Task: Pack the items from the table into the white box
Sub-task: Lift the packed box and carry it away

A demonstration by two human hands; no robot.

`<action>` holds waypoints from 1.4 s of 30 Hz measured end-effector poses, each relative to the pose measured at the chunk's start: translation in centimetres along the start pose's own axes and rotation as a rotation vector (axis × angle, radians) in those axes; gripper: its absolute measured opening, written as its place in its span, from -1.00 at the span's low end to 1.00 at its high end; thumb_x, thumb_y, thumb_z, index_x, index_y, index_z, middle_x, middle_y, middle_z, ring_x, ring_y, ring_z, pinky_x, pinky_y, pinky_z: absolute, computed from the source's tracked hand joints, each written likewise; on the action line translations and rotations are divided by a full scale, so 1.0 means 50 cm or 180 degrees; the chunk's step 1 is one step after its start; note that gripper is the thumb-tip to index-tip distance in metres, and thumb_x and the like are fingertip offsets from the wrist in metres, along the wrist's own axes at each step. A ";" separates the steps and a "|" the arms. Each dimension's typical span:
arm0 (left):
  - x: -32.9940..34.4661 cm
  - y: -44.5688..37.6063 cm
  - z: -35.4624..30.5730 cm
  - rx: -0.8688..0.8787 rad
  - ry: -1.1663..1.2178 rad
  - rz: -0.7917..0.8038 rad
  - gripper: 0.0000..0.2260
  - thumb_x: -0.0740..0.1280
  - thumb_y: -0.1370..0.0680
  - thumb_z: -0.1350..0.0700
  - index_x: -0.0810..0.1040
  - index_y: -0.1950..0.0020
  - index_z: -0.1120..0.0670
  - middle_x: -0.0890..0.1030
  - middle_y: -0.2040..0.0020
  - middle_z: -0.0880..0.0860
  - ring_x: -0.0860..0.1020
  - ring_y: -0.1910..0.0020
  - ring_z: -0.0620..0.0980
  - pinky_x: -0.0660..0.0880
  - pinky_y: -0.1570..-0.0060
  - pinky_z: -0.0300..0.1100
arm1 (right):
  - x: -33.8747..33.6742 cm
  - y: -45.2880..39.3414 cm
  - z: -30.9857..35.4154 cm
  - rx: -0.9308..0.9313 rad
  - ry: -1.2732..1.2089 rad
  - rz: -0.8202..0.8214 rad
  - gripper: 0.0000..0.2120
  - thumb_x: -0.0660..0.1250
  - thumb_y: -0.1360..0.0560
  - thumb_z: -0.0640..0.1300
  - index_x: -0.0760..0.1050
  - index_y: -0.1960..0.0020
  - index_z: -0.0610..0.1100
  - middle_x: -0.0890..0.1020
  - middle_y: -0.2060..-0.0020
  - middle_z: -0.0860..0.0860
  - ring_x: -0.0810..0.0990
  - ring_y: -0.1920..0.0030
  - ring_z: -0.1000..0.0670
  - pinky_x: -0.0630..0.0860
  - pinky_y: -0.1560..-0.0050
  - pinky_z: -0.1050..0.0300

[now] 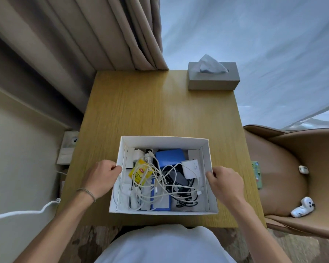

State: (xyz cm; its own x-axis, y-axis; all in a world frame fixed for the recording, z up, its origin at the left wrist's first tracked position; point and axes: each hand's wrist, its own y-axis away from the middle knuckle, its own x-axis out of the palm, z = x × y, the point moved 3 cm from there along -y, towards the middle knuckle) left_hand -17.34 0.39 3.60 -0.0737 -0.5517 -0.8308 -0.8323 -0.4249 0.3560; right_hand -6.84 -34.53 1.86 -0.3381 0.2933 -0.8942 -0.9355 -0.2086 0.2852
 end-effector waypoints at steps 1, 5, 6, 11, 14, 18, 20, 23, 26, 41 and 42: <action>-0.004 -0.007 -0.007 0.0057 -0.0012 -0.0012 -0.59 0.29 -0.58 0.09 0.30 0.47 0.04 0.21 0.52 -0.03 0.19 0.52 -0.04 0.13 0.41 -0.16 | -0.005 0.000 -0.001 0.0053 -0.0018 -0.0019 -0.51 0.28 -0.56 -0.11 0.17 0.48 -0.04 0.22 0.60 0.10 0.13 0.57 0.10 0.08 0.52 0.20; -0.022 -0.043 -0.031 0.0391 -0.0068 0.0025 -0.58 0.29 -0.55 0.07 0.27 0.48 0.02 0.21 0.53 -0.04 0.19 0.52 -0.04 0.14 0.41 -0.13 | -0.026 0.013 -0.003 0.0275 -0.0053 -0.0184 -0.53 0.28 -0.55 -0.12 0.16 0.47 -0.05 0.20 0.60 0.10 0.11 0.56 0.09 0.07 0.52 0.19; -0.026 -0.051 -0.037 0.0491 -0.0058 0.0041 -0.58 0.29 -0.55 0.06 0.26 0.49 0.02 0.21 0.54 -0.05 0.19 0.53 -0.04 0.14 0.41 -0.14 | -0.031 0.022 -0.003 0.0338 -0.0054 -0.0262 -0.53 0.27 -0.55 -0.12 0.16 0.47 -0.05 0.21 0.60 0.09 0.13 0.56 0.08 0.07 0.52 0.18; -0.047 -0.072 -0.069 0.1042 0.0017 0.0153 -0.57 0.31 -0.53 0.08 0.24 0.50 0.04 0.20 0.56 -0.05 0.18 0.53 -0.03 0.14 0.41 -0.15 | -0.049 0.096 0.000 0.0813 -0.0169 -0.0815 -0.56 0.27 -0.53 -0.11 0.20 0.47 -0.09 0.31 0.59 0.04 0.22 0.54 0.02 0.14 0.48 0.13; -0.060 -0.067 -0.088 0.1410 0.0034 0.0190 -0.54 0.31 -0.52 0.09 0.21 0.53 0.02 0.17 0.59 -0.09 0.15 0.56 -0.06 0.12 0.43 -0.20 | -0.056 0.158 0.005 0.1062 -0.0202 -0.1123 -0.58 0.27 -0.51 -0.11 0.23 0.47 -0.12 0.38 0.57 0.00 0.31 0.51 -0.01 0.18 0.47 0.09; -0.068 -0.055 -0.105 0.1785 0.0018 0.0327 -0.56 0.30 -0.49 0.10 0.17 0.52 0.04 0.15 0.58 -0.09 0.14 0.56 -0.06 0.11 0.43 -0.18 | -0.056 0.249 0.021 0.1483 -0.0188 -0.1351 -0.64 0.28 -0.48 -0.10 0.32 0.44 -0.20 0.46 0.50 -0.05 0.46 0.41 -0.14 0.34 0.41 -0.01; -0.069 -0.043 -0.116 0.1945 -0.0040 0.0373 -0.61 0.29 -0.45 0.08 0.18 0.50 0.06 0.16 0.57 -0.08 0.15 0.53 -0.05 0.12 0.41 -0.17 | -0.048 0.304 0.031 0.1685 -0.0256 -0.1448 -0.65 0.28 -0.47 -0.11 0.31 0.44 -0.20 0.45 0.51 -0.05 0.45 0.42 -0.15 0.34 0.42 -0.01; -0.060 -0.015 -0.137 0.2237 -0.0107 0.0546 -0.64 0.28 -0.43 0.08 0.20 0.50 0.06 0.17 0.57 -0.07 0.16 0.52 -0.04 0.14 0.41 -0.16 | -0.027 0.400 0.040 0.1962 -0.0426 -0.1590 -0.62 0.30 -0.45 -0.13 0.24 0.48 -0.14 0.37 0.56 -0.02 0.36 0.49 -0.09 0.25 0.45 0.03; -0.035 0.021 -0.162 0.2562 -0.0178 0.0798 -0.60 0.29 -0.45 0.08 0.17 0.51 0.05 0.19 0.57 -0.07 0.15 0.54 -0.03 0.12 0.41 -0.17 | 0.002 0.504 0.042 0.2295 -0.0592 -0.1711 -0.59 0.31 -0.43 -0.16 0.20 0.51 -0.10 0.28 0.59 0.03 0.22 0.54 -0.01 0.15 0.46 0.10; 0.186 0.447 -0.228 0.4187 -0.0652 0.2059 -0.56 0.33 -0.52 0.15 0.24 0.52 0.04 0.22 0.60 -0.05 0.19 0.57 -0.09 0.14 0.49 -0.17 | 0.228 1.123 0.106 0.4395 -0.0985 -0.2258 -0.60 0.32 -0.54 -0.12 0.32 0.45 -0.09 0.31 0.56 0.02 0.26 0.52 0.00 0.33 0.40 0.14; 0.199 0.486 -0.220 0.4293 -0.0717 0.2107 -0.56 0.32 -0.52 0.13 0.25 0.52 0.05 0.24 0.60 -0.04 0.22 0.56 -0.04 0.16 0.45 -0.15 | 0.249 1.171 0.120 0.4486 -0.1013 -0.2310 -0.60 0.32 -0.55 -0.12 0.33 0.45 -0.09 0.31 0.56 0.03 0.25 0.53 0.01 0.30 0.41 0.16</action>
State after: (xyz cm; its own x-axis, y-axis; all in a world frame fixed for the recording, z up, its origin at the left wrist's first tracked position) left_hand -32.24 -23.30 8.69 -0.6001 -0.2033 -0.7737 -0.4726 0.8704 0.1378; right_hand -66.42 -37.50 9.50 0.3561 0.1522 -0.9220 -0.1850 0.9786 0.0900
